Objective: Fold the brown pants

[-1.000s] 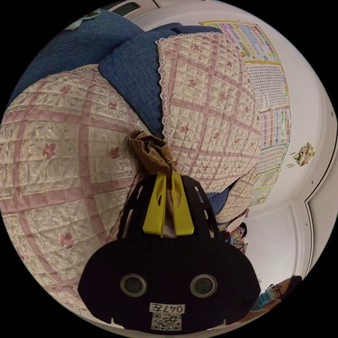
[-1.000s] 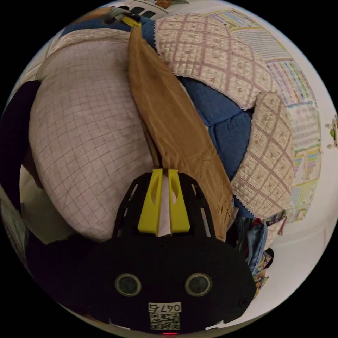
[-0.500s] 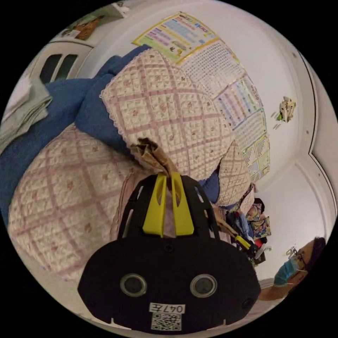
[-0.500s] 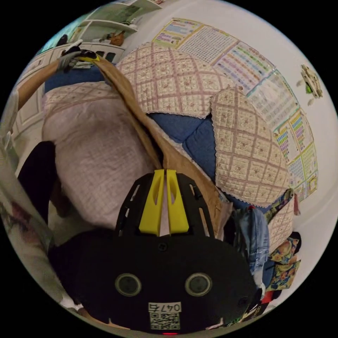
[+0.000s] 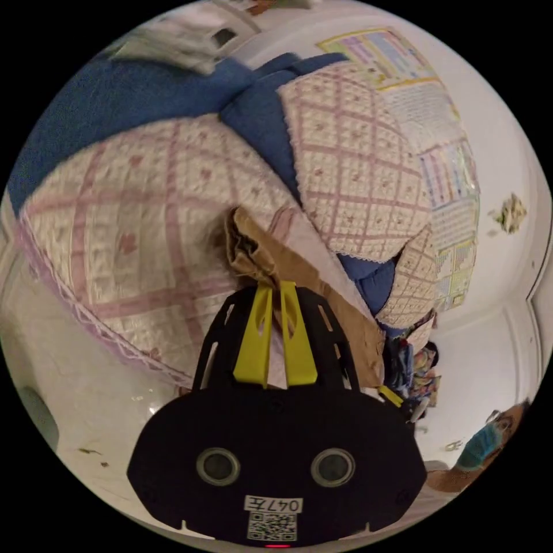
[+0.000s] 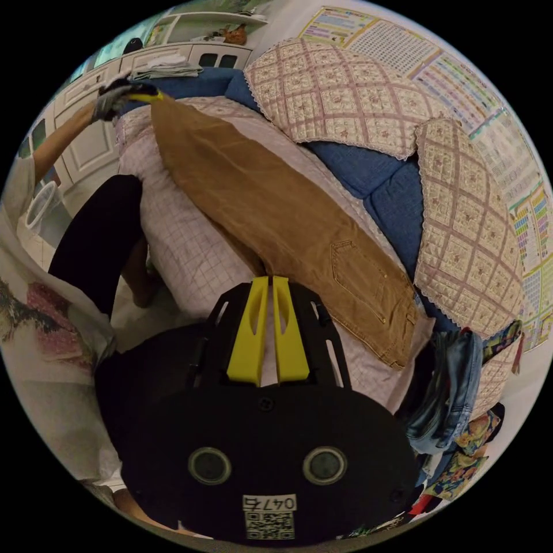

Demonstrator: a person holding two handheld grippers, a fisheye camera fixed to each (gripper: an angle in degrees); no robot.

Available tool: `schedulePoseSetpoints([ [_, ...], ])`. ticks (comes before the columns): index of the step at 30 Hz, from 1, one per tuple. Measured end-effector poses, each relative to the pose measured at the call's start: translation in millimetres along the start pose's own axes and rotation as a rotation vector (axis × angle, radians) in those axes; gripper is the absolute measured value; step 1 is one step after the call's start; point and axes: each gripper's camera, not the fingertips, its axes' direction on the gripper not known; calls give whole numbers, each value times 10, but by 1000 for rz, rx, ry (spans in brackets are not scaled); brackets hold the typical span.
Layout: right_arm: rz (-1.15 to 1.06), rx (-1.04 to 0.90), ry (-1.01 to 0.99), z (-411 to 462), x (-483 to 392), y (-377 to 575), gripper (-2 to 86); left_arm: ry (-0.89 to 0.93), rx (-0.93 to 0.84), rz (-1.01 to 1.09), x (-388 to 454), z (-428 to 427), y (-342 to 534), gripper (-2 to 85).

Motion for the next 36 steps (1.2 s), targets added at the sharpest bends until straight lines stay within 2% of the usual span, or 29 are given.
schedulePoseSetpoints([
  [2,-34,-20,34,35,-74,-47,-2,6,72,60,222,-337,-43,-8],
  [4,-56,-36,40,105,-132,-60,-2,14,57,-13,-51,-409,-23,-8],
  [8,-72,-46,-37,282,-138,-51,-1,-6,-85,-237,-942,-86,208,-8],
  [12,-67,-29,-70,350,-76,-53,-1,61,-78,-343,-1262,2,76,-8],
  [18,-106,-32,-112,421,-11,-131,-3,0,-87,-276,-935,-95,-537,-8],
  [21,-94,116,-155,192,106,-203,-3,9,-87,-268,-857,-96,-801,-8],
  [23,-112,240,-286,83,190,-490,-6,20,-78,-262,-800,-101,-943,-7],
  [26,-153,293,-387,242,55,-1117,-8,39,-59,-226,-638,-136,-1197,-8],
  [31,-239,276,-497,935,-381,-2194,-7,30,-60,-174,-286,-142,-1639,-7],
  [36,-176,97,-539,1818,-575,-2911,-7,44,-46,-88,264,-234,-2161,-7],
])
